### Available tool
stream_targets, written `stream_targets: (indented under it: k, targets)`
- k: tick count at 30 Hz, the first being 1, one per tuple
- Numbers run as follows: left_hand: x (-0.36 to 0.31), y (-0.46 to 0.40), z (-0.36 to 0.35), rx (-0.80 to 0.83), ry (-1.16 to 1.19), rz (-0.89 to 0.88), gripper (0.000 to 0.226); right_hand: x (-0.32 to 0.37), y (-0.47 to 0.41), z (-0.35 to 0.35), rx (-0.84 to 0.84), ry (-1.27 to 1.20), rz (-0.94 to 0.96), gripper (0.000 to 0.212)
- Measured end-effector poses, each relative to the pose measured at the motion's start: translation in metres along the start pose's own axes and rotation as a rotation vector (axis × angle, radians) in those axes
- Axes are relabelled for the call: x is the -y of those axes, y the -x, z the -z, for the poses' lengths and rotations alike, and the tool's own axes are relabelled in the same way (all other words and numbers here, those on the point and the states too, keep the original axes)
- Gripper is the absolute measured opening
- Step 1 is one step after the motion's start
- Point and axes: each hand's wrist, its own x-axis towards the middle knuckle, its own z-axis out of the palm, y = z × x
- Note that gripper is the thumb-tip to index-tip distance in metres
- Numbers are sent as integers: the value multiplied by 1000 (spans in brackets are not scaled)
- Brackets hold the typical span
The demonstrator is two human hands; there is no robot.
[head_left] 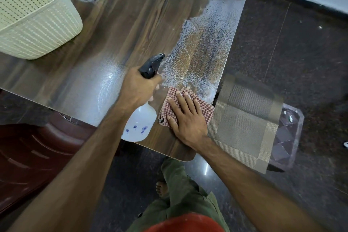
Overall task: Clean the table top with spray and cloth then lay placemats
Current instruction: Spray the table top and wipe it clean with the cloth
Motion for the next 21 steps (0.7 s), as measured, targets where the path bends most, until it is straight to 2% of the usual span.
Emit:
stream_targets:
  k: [4,9,14,17,21]
  targets:
    - [14,7,8,5,45,-6,7,-33,-26,16,31,0,-69,63]
    - [28,14,14,-31,133,29,10,-45,-83,28,27,11,-204,62]
    - [34,14,20,-49,177,41,8,-9,-50,18,102,26,38,63]
    - [37,9,26,-68,189,47,10,-23,-26,18,142,37,81,63]
    - [41,4,34,-85,193,41,13,-57,-64,29,77,50,-107,65]
